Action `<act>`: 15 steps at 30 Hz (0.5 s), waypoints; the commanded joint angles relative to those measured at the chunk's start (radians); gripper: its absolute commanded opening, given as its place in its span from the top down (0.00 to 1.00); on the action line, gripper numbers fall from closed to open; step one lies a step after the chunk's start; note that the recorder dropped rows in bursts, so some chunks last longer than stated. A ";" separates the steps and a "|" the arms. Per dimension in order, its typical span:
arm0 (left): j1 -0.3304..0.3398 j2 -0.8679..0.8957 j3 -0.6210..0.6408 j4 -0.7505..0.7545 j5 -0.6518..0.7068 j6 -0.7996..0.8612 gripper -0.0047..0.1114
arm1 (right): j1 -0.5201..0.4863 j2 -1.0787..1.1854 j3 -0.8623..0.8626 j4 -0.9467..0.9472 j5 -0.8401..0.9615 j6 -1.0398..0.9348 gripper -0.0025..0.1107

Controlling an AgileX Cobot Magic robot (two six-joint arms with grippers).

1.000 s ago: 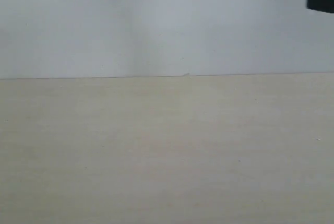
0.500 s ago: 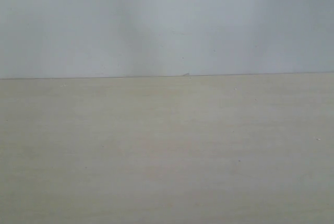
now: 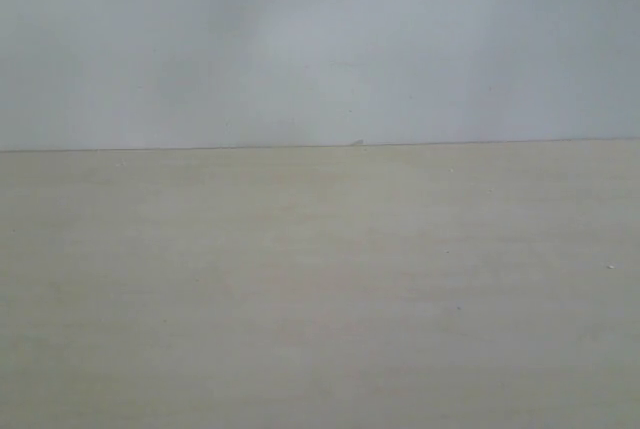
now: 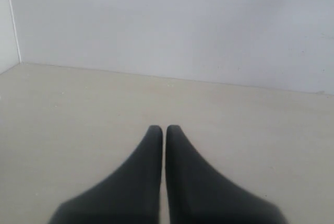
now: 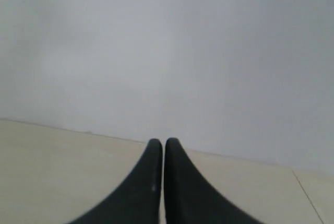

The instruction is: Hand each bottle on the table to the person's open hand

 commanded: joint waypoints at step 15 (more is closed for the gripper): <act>-0.001 -0.003 -0.002 0.000 0.001 -0.002 0.92 | -0.164 -0.290 0.491 0.005 -0.182 0.119 0.97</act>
